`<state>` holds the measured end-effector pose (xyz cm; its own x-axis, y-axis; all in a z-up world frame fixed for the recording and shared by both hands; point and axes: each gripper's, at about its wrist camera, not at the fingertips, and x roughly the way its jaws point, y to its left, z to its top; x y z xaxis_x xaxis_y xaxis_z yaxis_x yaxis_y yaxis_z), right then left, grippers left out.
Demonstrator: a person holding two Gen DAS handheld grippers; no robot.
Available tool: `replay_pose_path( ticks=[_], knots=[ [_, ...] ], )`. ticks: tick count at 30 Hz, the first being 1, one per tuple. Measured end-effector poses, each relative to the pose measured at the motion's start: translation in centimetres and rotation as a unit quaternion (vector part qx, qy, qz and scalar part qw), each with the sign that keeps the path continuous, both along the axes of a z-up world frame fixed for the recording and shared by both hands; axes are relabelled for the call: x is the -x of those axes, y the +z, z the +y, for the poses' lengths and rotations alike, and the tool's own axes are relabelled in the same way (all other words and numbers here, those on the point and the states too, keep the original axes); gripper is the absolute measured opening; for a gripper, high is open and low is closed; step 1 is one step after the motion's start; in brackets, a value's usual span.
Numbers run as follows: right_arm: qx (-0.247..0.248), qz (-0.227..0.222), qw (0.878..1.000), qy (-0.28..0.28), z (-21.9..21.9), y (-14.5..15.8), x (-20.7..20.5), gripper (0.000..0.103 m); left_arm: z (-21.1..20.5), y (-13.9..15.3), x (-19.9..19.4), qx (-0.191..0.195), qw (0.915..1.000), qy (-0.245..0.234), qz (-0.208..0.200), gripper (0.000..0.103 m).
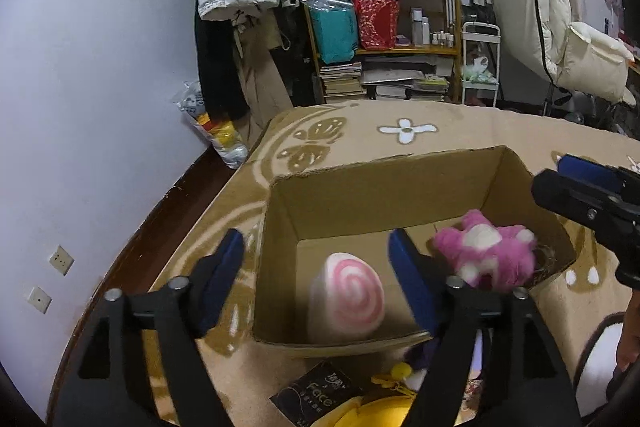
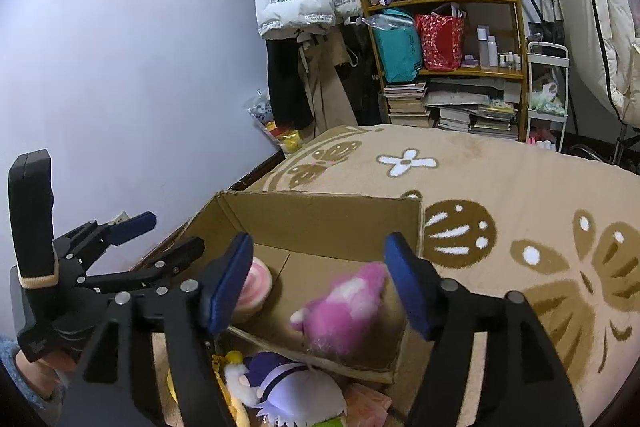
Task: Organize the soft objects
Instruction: 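Drop roll cushion into box with left tool while right tool drops bunny in, then lower left tool onto yellow plush while right tool lowers onto green tissue pack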
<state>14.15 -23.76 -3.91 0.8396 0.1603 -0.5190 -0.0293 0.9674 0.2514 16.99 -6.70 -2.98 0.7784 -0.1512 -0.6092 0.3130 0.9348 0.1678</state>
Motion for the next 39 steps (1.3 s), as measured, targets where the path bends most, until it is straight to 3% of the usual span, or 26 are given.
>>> replay_pose_path(
  ticks=[2,6,9,22,30,39],
  knots=[
    [-0.001,-0.001,1.000,0.000,0.0,0.1,0.3,0.091,0.5,0.3,0.1,0.004,1.0000,0.008,0.000,0.084],
    [-0.008,0.002,1.000,-0.005,-0.1,0.1,0.8,0.103,1.4,1.0,0.5,0.007,0.9997,0.022,0.009,0.091],
    [-0.008,0.003,1.000,-0.006,0.2,0.3,1.5,0.103,2.0,1.6,1.2,0.016,0.9995,0.026,0.012,0.097],
    [0.030,0.013,0.999,-0.012,2.7,1.9,6.4,0.103,4.2,3.8,7.2,0.015,0.9996,0.021,0.010,0.100],
    [0.032,0.039,0.999,-0.018,3.1,1.9,9.5,0.103,5.1,1.8,10.2,0.008,0.9989,0.024,0.041,0.100],
    [0.037,0.096,0.995,-0.012,3.3,-0.4,10.9,0.103,5.4,-0.4,10.7,0.000,0.9965,0.024,0.081,0.100]
  ],
)
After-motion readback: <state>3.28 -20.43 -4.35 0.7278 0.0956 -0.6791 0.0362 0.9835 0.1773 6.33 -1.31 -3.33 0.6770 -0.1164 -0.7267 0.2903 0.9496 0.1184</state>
